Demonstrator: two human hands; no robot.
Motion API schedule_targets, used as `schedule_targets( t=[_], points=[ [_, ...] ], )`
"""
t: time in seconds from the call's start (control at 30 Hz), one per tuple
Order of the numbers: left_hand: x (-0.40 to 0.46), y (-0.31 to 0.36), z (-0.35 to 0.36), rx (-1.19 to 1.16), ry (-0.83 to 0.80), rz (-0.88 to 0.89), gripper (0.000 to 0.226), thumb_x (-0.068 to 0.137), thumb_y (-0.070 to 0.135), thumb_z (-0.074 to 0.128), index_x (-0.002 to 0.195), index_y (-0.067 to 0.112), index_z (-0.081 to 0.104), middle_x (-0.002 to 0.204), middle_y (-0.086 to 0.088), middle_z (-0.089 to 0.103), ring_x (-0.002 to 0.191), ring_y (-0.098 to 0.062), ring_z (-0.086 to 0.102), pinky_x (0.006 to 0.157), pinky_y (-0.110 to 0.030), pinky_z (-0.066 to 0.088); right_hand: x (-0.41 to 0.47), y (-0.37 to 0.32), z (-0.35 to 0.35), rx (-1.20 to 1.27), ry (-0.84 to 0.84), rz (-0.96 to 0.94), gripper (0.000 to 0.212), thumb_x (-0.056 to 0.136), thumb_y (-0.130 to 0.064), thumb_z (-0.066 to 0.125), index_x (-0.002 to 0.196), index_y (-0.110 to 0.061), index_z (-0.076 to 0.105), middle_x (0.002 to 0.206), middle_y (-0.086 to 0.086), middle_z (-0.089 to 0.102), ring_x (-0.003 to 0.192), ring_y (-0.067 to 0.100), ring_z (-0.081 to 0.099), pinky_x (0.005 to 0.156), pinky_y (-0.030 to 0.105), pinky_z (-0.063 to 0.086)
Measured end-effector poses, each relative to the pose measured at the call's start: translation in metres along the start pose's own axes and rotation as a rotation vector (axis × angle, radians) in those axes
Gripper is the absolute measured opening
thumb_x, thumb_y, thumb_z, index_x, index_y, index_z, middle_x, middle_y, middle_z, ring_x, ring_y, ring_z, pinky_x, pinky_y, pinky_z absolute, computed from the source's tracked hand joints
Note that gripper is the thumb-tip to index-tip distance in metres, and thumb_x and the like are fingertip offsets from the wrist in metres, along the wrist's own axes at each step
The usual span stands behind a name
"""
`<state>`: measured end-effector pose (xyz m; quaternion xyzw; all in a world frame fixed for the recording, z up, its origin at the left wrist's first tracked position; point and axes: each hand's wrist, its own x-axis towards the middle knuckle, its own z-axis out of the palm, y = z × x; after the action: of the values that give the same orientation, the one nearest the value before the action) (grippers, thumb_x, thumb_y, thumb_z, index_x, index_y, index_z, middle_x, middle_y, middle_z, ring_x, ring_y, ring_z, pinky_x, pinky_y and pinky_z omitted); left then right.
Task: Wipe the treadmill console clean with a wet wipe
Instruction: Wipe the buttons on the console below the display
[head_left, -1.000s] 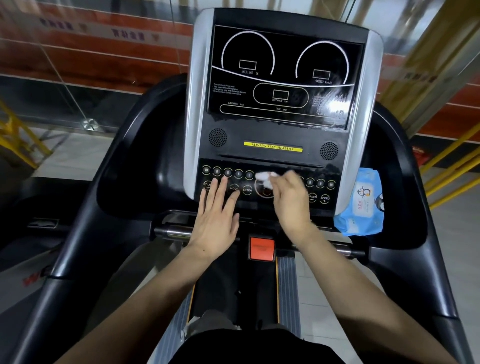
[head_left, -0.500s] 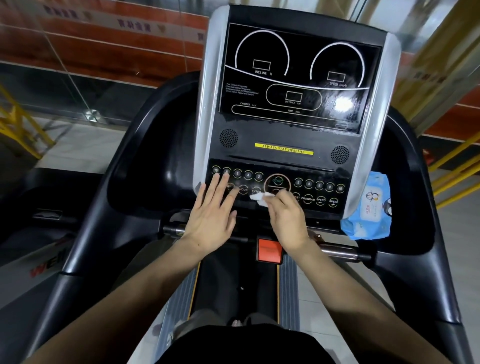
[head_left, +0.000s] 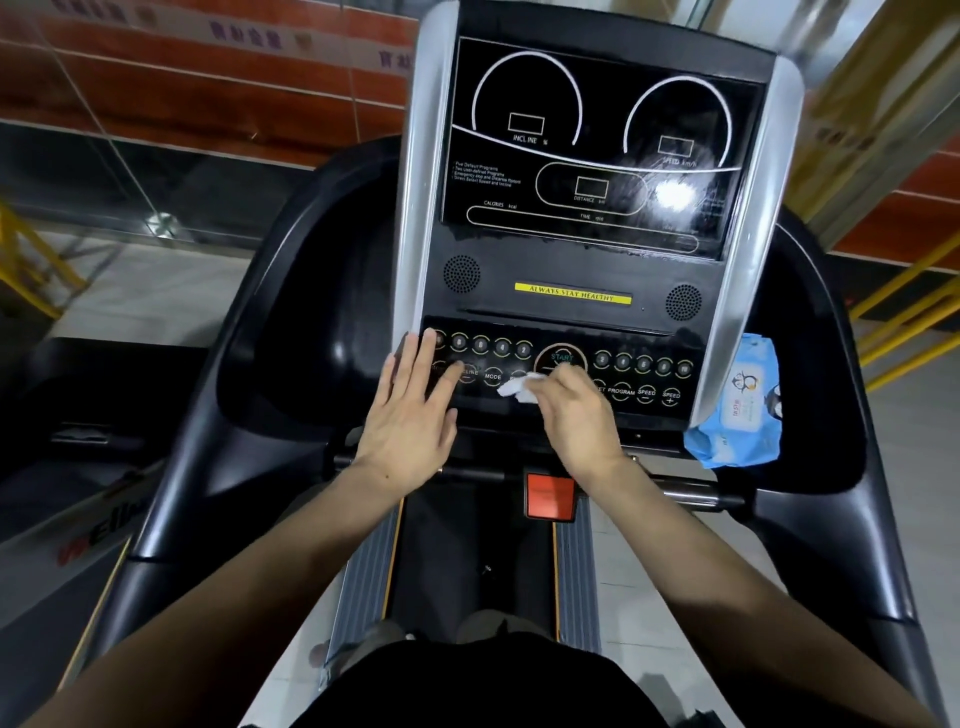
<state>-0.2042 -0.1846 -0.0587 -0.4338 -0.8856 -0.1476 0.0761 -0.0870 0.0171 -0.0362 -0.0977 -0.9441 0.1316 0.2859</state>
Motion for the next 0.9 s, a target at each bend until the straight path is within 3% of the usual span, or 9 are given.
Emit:
schedule_targets(
  t=[0.07, 0.17, 0.27, 0.4, 0.53, 0.63, 0.77, 0.9],
  points=[
    [0.002, -0.002, 0.0, -0.011, -0.014, -0.003, 0.06, 0.103, 0.028, 0.048, 0.159, 0.015, 0.033, 0.174, -0.018, -0.004, 0.161, -0.033, -0.011, 0.13, -0.054, 0.009, 0.029, 0.002, -0.004, -0.024, 0.064, 0.039, 0.027, 0.097, -0.011, 0.059, 0.11, -0.032, 0.068, 0.082, -0.009, 0.047, 0.08, 0.016, 0.053, 0.074, 0.033, 0.055],
    [0.001, -0.002, 0.001, -0.045, -0.036, -0.014, 0.06, 0.104, 0.027, 0.047, 0.16, 0.014, 0.032, 0.174, -0.017, -0.007, 0.161, -0.031, -0.013, 0.13, -0.052, 0.009, 0.045, 0.002, -0.001, -0.03, 0.169, 0.13, 0.02, 0.095, -0.004, 0.063, 0.106, -0.017, 0.072, 0.083, -0.001, 0.052, 0.078, 0.019, 0.053, 0.07, 0.036, 0.056],
    [-0.001, -0.005, 0.003, -0.087, -0.023, -0.017, 0.06, 0.103, 0.025, 0.049, 0.16, 0.012, 0.032, 0.174, -0.017, -0.006, 0.161, -0.029, -0.011, 0.13, -0.05, 0.011, 0.008, -0.011, 0.01, -0.03, 0.092, 0.054, 0.029, 0.092, 0.0, 0.066, 0.11, -0.023, 0.066, 0.082, 0.002, 0.053, 0.076, 0.022, 0.054, 0.067, 0.034, 0.055],
    [-0.004, -0.011, 0.001, -0.111, -0.001, -0.023, 0.06, 0.103, 0.023, 0.051, 0.159, 0.009, 0.033, 0.174, -0.017, -0.005, 0.161, -0.027, -0.009, 0.131, -0.048, 0.01, -0.008, -0.012, 0.014, -0.062, 0.004, 0.026, 0.025, 0.087, 0.004, 0.07, 0.103, -0.015, 0.074, 0.079, 0.005, 0.054, 0.074, 0.028, 0.057, 0.063, 0.041, 0.058],
    [-0.005, -0.01, 0.003, -0.108, 0.007, -0.031, 0.06, 0.103, 0.024, 0.051, 0.158, 0.009, 0.033, 0.174, -0.017, -0.004, 0.161, -0.027, -0.009, 0.131, -0.049, 0.011, 0.038, -0.007, 0.005, -0.071, 0.097, 0.099, 0.029, 0.092, -0.006, 0.06, 0.109, -0.027, 0.07, 0.085, -0.011, 0.046, 0.081, 0.017, 0.052, 0.069, 0.033, 0.055],
    [-0.005, -0.009, 0.005, -0.121, 0.01, -0.035, 0.061, 0.102, 0.025, 0.051, 0.158, 0.008, 0.033, 0.174, -0.017, -0.003, 0.161, -0.026, -0.01, 0.131, -0.049, 0.01, 0.031, -0.012, 0.011, -0.056, 0.147, 0.11, 0.031, 0.092, -0.002, 0.065, 0.11, -0.027, 0.068, 0.085, -0.007, 0.048, 0.08, 0.019, 0.051, 0.072, 0.031, 0.054],
    [-0.004, -0.015, 0.005, -0.096, 0.033, -0.026, 0.061, 0.101, 0.025, 0.05, 0.157, 0.007, 0.033, 0.174, -0.017, -0.001, 0.161, -0.025, -0.01, 0.131, -0.049, 0.009, -0.008, -0.024, 0.014, -0.078, 0.046, -0.002, 0.034, 0.086, 0.005, 0.07, 0.106, -0.022, 0.071, 0.083, -0.001, 0.05, 0.075, 0.023, 0.053, 0.067, 0.037, 0.058],
    [-0.003, -0.013, 0.005, -0.088, 0.016, -0.024, 0.063, 0.101, 0.024, 0.051, 0.159, 0.008, 0.031, 0.174, -0.018, -0.004, 0.161, -0.027, -0.012, 0.131, -0.05, 0.007, 0.036, -0.026, 0.006, -0.05, 0.077, 0.049, 0.029, 0.088, -0.001, 0.069, 0.106, -0.024, 0.069, 0.083, 0.003, 0.055, 0.079, 0.027, 0.057, 0.07, 0.04, 0.058]
  ],
)
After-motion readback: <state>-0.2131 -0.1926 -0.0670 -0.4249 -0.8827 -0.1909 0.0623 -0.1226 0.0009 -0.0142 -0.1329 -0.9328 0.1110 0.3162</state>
